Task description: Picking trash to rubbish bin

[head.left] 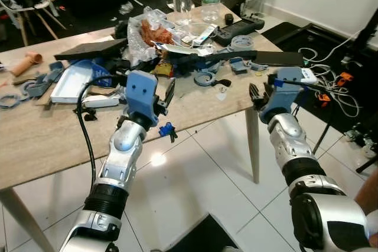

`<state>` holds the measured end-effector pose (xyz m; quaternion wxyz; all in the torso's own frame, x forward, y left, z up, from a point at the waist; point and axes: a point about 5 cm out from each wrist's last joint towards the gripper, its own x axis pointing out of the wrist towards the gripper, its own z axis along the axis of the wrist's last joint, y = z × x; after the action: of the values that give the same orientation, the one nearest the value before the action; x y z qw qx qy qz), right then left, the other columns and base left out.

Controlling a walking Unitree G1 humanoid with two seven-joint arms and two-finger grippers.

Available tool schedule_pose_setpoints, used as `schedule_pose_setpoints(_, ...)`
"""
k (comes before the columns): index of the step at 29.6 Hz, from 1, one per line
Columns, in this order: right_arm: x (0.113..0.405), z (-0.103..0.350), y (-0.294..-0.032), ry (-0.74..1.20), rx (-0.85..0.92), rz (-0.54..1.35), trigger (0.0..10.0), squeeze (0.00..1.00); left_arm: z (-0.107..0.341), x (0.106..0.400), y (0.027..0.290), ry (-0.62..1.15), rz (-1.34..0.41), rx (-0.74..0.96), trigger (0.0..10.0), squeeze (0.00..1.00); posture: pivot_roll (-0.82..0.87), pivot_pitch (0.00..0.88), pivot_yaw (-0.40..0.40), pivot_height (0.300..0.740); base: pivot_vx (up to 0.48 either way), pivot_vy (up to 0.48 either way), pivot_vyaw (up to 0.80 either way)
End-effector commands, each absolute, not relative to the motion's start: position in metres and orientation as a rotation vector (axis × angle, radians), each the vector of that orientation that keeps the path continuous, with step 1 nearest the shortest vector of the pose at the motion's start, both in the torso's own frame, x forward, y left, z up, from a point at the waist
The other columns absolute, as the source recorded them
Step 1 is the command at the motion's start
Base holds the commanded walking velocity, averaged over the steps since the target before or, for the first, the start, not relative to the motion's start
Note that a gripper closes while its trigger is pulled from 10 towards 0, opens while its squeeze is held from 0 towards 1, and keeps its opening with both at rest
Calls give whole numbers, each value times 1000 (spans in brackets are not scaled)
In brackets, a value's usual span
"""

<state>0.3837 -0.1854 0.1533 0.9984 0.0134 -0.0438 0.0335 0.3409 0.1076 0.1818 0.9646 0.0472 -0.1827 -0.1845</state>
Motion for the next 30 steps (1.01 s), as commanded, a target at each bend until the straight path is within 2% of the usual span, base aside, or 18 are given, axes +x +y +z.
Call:
schedule_pose_setpoints(1, 383, 153, -178, -94, 22, 106, 10000, 0, 181, 341, 112, -361, -358, 116, 10000, 0, -106, 92, 104, 740, 375, 0, 0)
schedule_pose_setpoints(4, 384, 155, -173, -100, 11, 135, 10000, 0, 181, 343, 113, -358, -350, 121, 10000, 0, -104, 90, 104, 740, 375, 0, 0)
schedule_pose_setpoints(8, 382, 157, -162, -127, -152, 231, 10000, 0, 177, 344, 115, -333, -322, 149, 10000, 0, -104, 90, 104, 740, 373, 0, 0)
schedule_pose_setpoints(13, 380, 162, -151, -159, -217, 331, 10000, 0, 172, 349, 122, -282, -272, 165, 10000, 0, -112, 87, 103, 740, 362, 0, 0)
schedule_pose_setpoints(19, 379, 167, -148, -177, -249, 377, 10000, 0, 155, 357, 144, -122, -138, 209, 10000, 0, -115, 89, 101, 740, 0, 0, 0)
schedule_pose_setpoints(22, 379, 167, -148, -175, -280, 384, 10000, 0, 151, 357, 150, -92, -140, 186, 10000, 24, -115, 89, 100, 740, 0, 0, 0)
schedule_pose_setpoints(23, 378, 167, -149, -175, -281, 387, 10000, 0, 148, 357, 154, -59, -142, 200, 10000, 1000, -115, 89, 100, 740, 0, 0, 0)
schedule_pose_setpoints(26, 378, 167, -149, -174, -283, 389, 10000, 0, 146, 357, 157, -31, -149, 211, 10000, 1000, -115, 89, 100, 740, 0, 0, 0)
schedule_pose_setpoints(30, 376, 165, -153, -158, -304, 397, 10000, 0, 148, 355, 186, 40, -125, 186, 10000, 1000, -124, 94, 99, 740, 0, 0, 0)
